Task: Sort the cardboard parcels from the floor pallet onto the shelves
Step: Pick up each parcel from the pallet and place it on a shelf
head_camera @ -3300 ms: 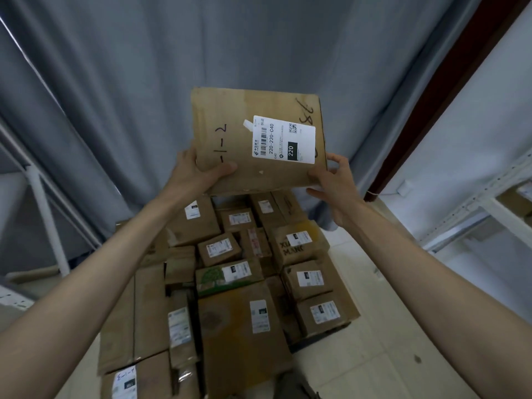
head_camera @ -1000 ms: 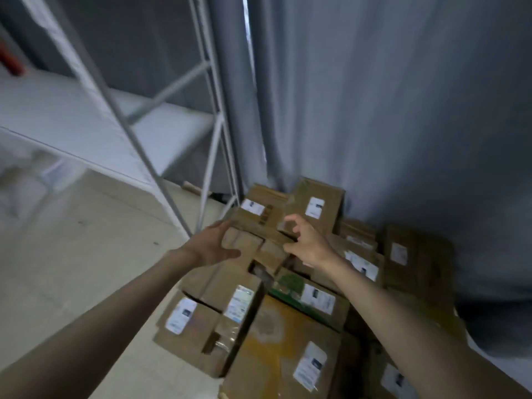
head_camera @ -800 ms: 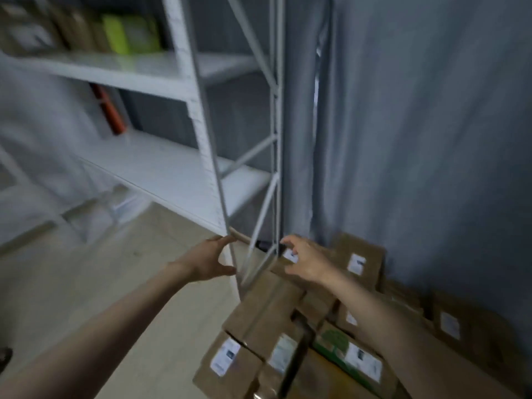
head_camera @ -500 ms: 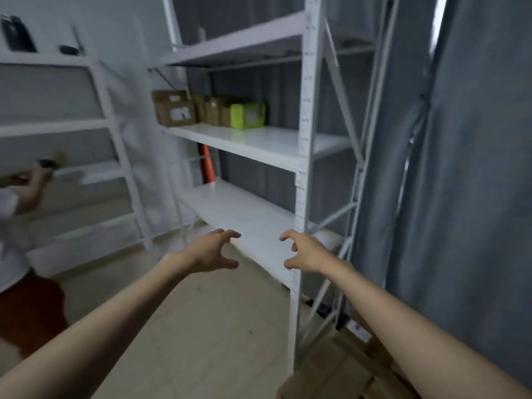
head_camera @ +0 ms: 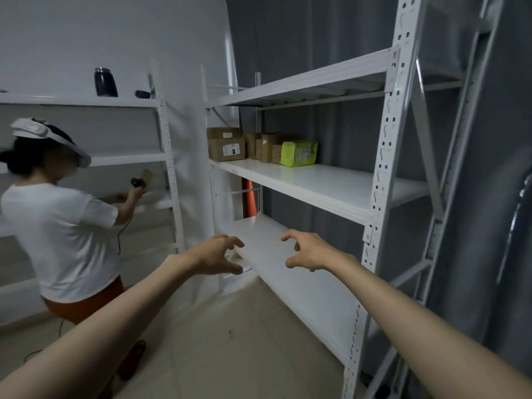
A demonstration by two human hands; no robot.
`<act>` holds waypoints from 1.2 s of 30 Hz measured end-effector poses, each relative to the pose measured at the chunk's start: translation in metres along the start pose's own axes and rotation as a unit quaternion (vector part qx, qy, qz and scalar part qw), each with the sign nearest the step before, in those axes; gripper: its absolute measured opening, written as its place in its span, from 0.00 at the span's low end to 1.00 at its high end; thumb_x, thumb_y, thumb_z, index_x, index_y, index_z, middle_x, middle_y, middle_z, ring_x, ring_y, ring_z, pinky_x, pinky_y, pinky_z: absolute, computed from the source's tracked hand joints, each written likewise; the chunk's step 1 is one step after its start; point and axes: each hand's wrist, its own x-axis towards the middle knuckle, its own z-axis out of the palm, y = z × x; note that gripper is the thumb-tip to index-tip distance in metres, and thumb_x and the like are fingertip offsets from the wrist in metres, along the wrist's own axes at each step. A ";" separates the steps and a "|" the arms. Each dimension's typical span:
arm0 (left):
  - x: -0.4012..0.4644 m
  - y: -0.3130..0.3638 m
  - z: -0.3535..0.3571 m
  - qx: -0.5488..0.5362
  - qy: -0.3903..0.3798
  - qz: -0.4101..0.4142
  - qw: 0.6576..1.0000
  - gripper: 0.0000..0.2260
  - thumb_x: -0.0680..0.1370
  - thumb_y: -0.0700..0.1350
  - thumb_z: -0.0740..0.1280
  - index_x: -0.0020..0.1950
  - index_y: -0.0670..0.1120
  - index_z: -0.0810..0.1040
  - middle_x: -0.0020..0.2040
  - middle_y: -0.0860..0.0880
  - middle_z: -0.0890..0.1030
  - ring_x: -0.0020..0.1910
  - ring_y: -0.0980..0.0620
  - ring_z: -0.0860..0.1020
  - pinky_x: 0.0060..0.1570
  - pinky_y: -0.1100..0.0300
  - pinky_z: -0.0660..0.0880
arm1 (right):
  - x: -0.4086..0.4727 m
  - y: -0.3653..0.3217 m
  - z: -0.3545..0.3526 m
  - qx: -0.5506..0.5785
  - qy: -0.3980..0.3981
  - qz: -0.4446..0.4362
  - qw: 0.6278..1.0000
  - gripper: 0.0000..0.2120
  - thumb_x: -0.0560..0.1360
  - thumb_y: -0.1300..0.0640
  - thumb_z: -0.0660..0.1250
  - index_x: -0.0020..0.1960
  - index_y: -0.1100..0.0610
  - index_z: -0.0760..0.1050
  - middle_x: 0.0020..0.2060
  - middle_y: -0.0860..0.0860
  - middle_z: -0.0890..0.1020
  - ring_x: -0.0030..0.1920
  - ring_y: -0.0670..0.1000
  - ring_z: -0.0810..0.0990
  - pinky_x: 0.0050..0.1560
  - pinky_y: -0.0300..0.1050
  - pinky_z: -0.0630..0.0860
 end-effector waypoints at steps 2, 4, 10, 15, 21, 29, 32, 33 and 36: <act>0.031 -0.006 -0.010 0.003 -0.001 0.003 1.000 0.29 0.75 0.54 0.74 0.74 0.52 0.69 0.70 0.47 0.74 0.64 0.49 0.75 0.61 0.59 0.70 | 0.035 0.004 -0.010 0.002 0.005 -0.003 1.000 0.30 0.75 0.56 0.71 0.75 0.45 0.65 0.62 0.50 0.71 0.47 0.51 0.79 0.47 0.47 0.82; 0.061 -0.013 -0.020 0.006 -0.003 0.002 1.000 0.29 0.76 0.54 0.74 0.75 0.52 0.69 0.70 0.47 0.74 0.65 0.49 0.74 0.59 0.61 0.69 | 0.069 0.007 -0.020 0.003 0.006 -0.006 1.000 0.30 0.75 0.55 0.71 0.75 0.45 0.65 0.65 0.52 0.71 0.47 0.50 0.78 0.46 0.46 0.81; 0.128 -0.036 -0.037 0.006 0.014 0.005 1.000 0.28 0.76 0.55 0.73 0.75 0.53 0.69 0.70 0.48 0.73 0.65 0.49 0.74 0.63 0.57 0.71 | 0.155 0.008 -0.021 0.000 0.019 -0.023 1.000 0.30 0.75 0.54 0.71 0.74 0.43 0.65 0.69 0.53 0.69 0.55 0.54 0.78 0.54 0.54 0.82; 0.177 -0.064 -0.044 0.002 0.014 0.003 1.000 0.28 0.76 0.55 0.72 0.74 0.53 0.69 0.71 0.47 0.73 0.65 0.49 0.73 0.64 0.55 0.71 | 0.215 0.008 -0.016 -0.017 0.019 -0.033 0.999 0.31 0.74 0.52 0.72 0.74 0.44 0.65 0.69 0.53 0.68 0.61 0.55 0.76 0.60 0.56 0.78; 0.254 -0.102 -0.052 -0.007 0.026 0.029 0.999 0.28 0.76 0.55 0.73 0.74 0.51 0.70 0.70 0.48 0.73 0.64 0.51 0.73 0.63 0.57 0.71 | 0.285 0.012 -0.020 -0.034 0.050 -0.029 0.998 0.29 0.73 0.51 0.72 0.72 0.44 0.67 0.66 0.52 0.72 0.61 0.55 0.76 0.60 0.54 0.77; 0.382 -0.154 -0.064 0.000 0.011 0.084 0.996 0.29 0.76 0.58 0.72 0.74 0.53 0.69 0.71 0.49 0.73 0.67 0.50 0.73 0.66 0.53 0.72 | 0.399 0.008 -0.034 -0.046 0.092 0.014 0.995 0.28 0.73 0.51 0.72 0.71 0.45 0.68 0.63 0.52 0.73 0.63 0.56 0.75 0.61 0.54 0.76; 0.429 -0.178 -0.083 -0.003 0.016 0.097 0.995 0.29 0.77 0.57 0.72 0.75 0.52 0.69 0.72 0.48 0.72 0.66 0.49 0.74 0.61 0.58 0.72 | 0.444 0.003 -0.043 -0.049 0.107 0.032 0.993 0.27 0.75 0.51 0.71 0.71 0.44 0.68 0.64 0.53 0.73 0.62 0.56 0.75 0.62 0.55 0.75; 0.443 -0.186 -0.088 -0.004 0.017 0.101 0.995 0.28 0.77 0.56 0.72 0.75 0.51 0.69 0.72 0.47 0.72 0.65 0.48 0.74 0.59 0.57 0.72 | 0.458 0.001 -0.045 -0.050 0.114 0.039 0.991 0.26 0.75 0.51 0.70 0.71 0.44 0.68 0.64 0.53 0.73 0.61 0.56 0.75 0.62 0.56 0.75; 0.482 -0.207 -0.101 -0.006 0.023 0.119 0.993 0.27 0.77 0.54 0.72 0.74 0.49 0.69 0.71 0.46 0.74 0.66 0.47 0.74 0.62 0.55 0.72 | 0.490 0.001 -0.050 -0.039 0.146 0.058 0.987 0.25 0.75 0.52 0.69 0.71 0.45 0.68 0.63 0.53 0.74 0.61 0.55 0.74 0.60 0.53 0.75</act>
